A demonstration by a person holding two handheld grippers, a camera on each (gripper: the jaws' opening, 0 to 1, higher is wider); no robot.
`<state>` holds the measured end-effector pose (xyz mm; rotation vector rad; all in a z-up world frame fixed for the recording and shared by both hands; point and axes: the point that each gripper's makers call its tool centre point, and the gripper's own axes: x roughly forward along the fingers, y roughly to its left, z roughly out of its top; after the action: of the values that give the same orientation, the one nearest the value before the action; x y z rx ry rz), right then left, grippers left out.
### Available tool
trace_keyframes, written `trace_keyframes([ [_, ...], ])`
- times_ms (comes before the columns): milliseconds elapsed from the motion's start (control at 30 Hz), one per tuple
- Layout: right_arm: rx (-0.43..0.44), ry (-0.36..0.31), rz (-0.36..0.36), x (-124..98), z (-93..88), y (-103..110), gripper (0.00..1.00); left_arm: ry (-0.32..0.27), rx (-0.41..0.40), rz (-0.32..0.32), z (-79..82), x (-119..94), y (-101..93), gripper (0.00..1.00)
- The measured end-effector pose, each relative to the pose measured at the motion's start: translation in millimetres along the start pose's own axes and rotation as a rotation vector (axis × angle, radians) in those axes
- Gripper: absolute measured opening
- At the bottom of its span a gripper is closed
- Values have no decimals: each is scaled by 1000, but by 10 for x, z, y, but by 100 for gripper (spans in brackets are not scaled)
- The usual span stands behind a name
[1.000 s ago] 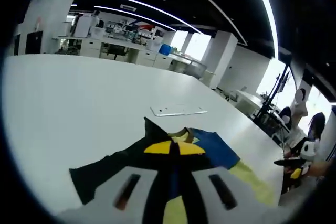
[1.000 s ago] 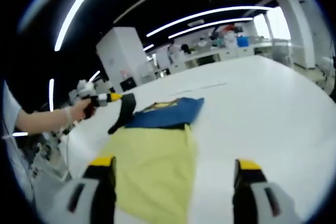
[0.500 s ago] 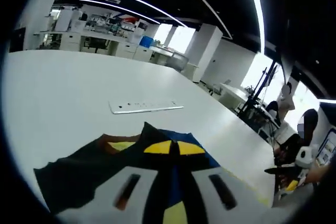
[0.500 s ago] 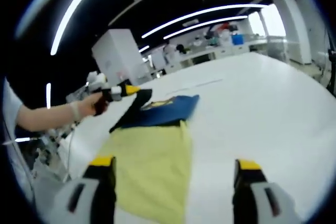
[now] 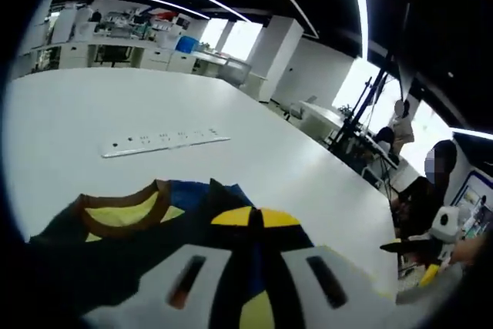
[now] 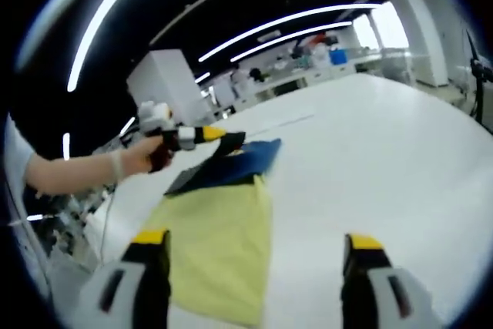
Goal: Fold the garment on the visible template until the final outline fits inside the template.
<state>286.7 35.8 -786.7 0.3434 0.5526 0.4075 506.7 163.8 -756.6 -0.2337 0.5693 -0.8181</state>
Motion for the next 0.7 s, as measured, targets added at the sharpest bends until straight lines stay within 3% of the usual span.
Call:
trace_keyframes([
  [167, 11, -2, -8, -41, -23, -44, 94, 37, 21, -37, -134, 186, -142, 0],
  [600, 24, -11, -13, -23, -9, -118, 94, 135, 39, -57, -493, 462, -216, 0],
  [700, 19, -7, -7, -8, -11, -99, 94, 139, 118, -49, -493, 466, -183, 0],
])
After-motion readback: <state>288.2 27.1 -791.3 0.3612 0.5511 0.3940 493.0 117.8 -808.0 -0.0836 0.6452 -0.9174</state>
